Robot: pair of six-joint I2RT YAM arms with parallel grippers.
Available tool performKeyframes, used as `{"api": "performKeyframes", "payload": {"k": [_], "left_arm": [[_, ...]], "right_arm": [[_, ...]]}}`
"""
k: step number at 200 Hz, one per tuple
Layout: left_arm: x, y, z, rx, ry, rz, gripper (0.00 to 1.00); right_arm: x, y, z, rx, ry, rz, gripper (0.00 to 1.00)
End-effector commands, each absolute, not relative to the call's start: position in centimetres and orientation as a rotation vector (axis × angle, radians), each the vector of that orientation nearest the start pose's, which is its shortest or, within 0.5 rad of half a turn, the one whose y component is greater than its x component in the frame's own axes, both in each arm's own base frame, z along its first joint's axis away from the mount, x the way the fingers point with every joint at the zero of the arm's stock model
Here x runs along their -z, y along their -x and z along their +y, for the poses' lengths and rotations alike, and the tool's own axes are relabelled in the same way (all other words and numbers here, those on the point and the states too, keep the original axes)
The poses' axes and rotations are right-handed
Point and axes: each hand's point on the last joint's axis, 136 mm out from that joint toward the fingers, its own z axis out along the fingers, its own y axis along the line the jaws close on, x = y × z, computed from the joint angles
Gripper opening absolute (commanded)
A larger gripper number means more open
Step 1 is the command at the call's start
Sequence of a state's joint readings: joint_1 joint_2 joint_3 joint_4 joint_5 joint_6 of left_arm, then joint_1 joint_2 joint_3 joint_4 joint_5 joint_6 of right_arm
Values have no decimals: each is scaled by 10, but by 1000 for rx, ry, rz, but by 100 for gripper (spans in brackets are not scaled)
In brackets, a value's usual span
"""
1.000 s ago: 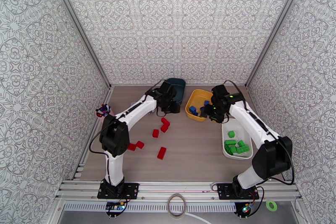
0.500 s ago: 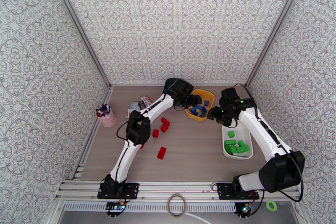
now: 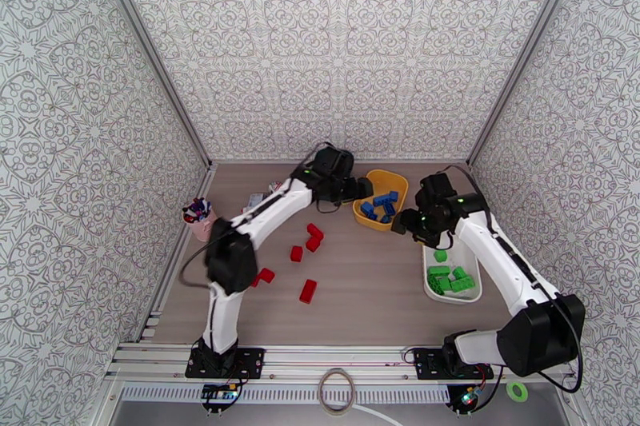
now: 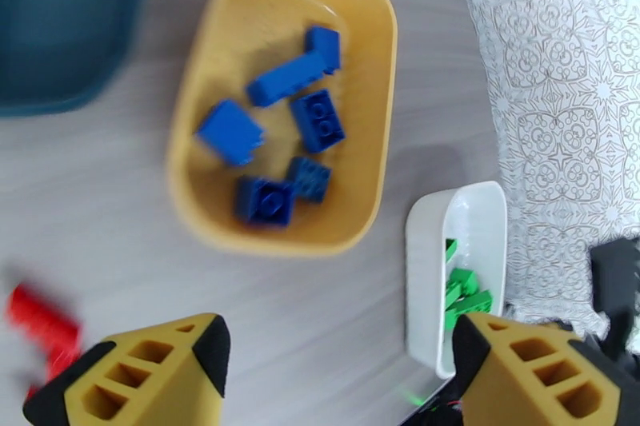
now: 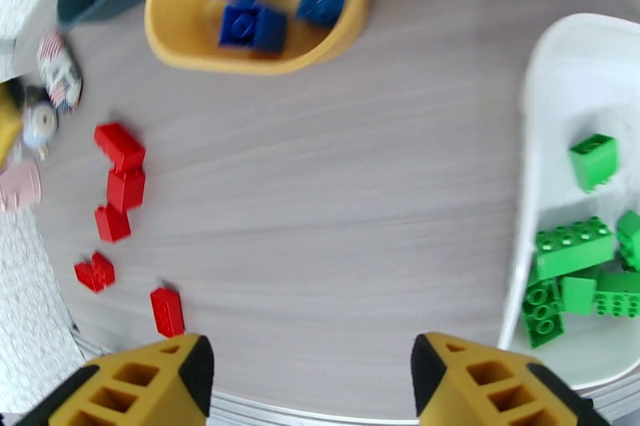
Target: Sort the legos into containers by color
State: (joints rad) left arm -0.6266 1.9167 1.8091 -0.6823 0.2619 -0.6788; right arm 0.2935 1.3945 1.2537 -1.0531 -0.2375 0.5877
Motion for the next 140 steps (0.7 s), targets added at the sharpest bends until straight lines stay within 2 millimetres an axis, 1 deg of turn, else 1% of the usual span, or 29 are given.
{"api": "performKeyframes", "payload": {"k": [1, 7, 13, 17, 21, 26, 28, 35, 50, 62, 74, 94, 115, 140], "left_arm": [[-196, -373, -296, 610, -49, 2624, 83], [-187, -363, -286, 568, -39, 2650, 84], [-182, -354, -277, 538, -27, 2662, 84], [-175, -347, -270, 509, -17, 2681, 84], [-171, -340, -265, 492, -9, 2689, 85], [-163, -331, -257, 463, 1, 2711, 85], [-163, -328, -255, 457, 2, 2710, 85], [-152, -315, -246, 417, 9, 2736, 86], [-133, -287, -234, 360, 8, 2780, 87], [-121, -266, -228, 327, 3, 2809, 88], [-105, -246, -224, 301, -4, 2845, 89], [-89, -222, -225, 293, -24, 2875, 91], [-78, -205, -233, 304, -77, 2889, 93], [-62, -192, -236, 263, -122, 2927, 93]], "right_arm": [[-160, -281, 162, -594, -267, 2878, 70], [-156, -280, 172, -594, -233, 2892, 70], [-153, -278, 181, -592, -204, 2907, 70], [-151, -277, 187, -590, -184, 2914, 70], [-148, -276, 193, -588, -162, 2923, 70], [-146, -274, 201, -586, -137, 2935, 70], [-144, -273, 204, -585, -126, 2941, 70], [-140, -270, 213, -583, -91, 2955, 70], [-130, -262, 232, -577, -19, 2986, 72], [-121, -255, 242, -572, 21, 3019, 73], [-112, -248, 246, -557, 49, 3049, 73], [-103, -238, 246, -544, 77, 3072, 76], [-94, -228, 237, -518, 74, 3095, 77], [-85, -216, 227, -497, 66, 3120, 77]]}}
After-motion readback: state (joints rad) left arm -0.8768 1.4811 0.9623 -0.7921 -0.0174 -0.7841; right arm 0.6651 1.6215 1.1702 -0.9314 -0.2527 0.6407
